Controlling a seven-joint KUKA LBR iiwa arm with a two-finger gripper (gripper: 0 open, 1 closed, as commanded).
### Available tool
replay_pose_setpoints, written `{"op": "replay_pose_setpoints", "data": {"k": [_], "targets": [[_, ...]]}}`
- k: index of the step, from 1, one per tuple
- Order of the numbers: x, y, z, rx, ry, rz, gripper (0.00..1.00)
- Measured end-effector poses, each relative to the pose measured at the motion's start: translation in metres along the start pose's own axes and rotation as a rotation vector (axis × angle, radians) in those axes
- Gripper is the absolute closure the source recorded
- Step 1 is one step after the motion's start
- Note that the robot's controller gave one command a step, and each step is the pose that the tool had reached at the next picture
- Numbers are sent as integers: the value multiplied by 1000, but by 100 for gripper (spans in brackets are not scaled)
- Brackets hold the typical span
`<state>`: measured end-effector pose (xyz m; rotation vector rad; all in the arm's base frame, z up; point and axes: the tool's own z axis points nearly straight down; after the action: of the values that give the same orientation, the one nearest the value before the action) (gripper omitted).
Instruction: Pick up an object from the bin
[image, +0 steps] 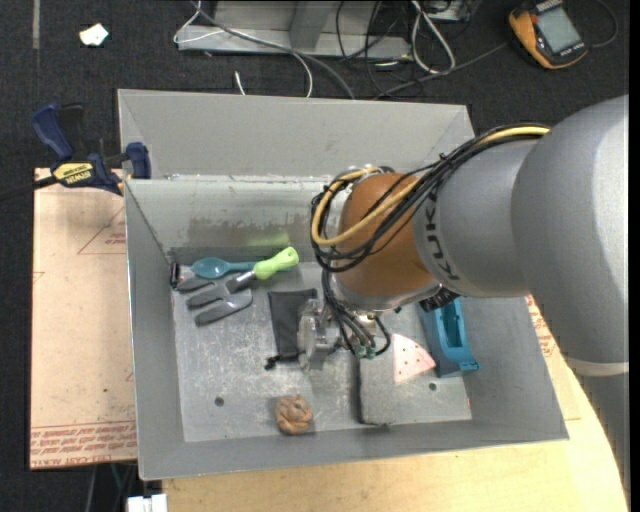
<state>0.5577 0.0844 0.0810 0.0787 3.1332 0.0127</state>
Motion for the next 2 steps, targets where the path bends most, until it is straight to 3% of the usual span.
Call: {"op": "replay_pose_setpoints", "data": {"k": [1,2], "targets": [[-1,-3,-60,2,4,-17,100],[-61,0,-36,-1,-11,-171,100]]}}
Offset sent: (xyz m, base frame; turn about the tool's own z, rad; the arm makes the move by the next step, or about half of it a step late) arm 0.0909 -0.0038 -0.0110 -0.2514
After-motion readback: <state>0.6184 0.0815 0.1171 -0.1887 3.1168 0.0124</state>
